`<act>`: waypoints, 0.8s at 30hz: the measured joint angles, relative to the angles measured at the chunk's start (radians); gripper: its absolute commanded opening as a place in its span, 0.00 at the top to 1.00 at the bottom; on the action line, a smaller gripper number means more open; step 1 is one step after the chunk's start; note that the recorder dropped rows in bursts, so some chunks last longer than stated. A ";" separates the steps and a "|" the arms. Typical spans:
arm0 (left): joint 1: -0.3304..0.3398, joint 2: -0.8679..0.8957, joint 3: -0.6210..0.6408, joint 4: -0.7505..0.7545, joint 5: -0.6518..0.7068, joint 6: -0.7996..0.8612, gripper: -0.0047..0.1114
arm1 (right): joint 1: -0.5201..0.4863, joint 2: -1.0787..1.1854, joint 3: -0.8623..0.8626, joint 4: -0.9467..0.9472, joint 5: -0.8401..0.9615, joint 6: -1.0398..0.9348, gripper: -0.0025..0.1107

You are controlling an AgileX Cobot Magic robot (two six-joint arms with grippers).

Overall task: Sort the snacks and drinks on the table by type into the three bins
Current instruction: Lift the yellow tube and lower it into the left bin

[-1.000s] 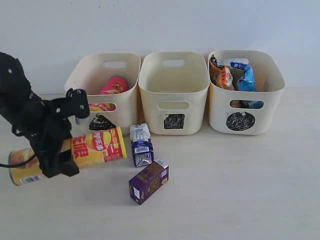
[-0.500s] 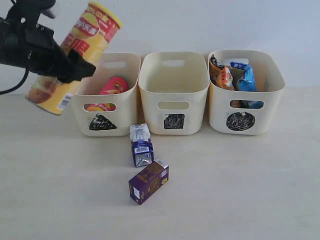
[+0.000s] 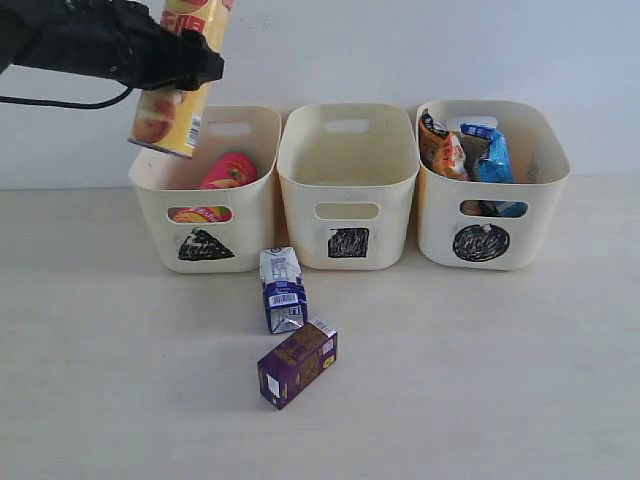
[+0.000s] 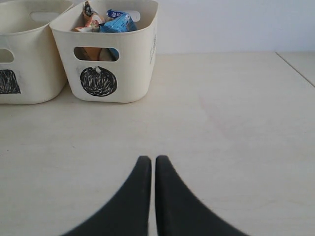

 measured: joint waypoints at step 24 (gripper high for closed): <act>0.000 0.252 -0.127 -0.007 -0.072 -0.034 0.52 | 0.000 0.000 0.000 0.000 0.000 0.000 0.98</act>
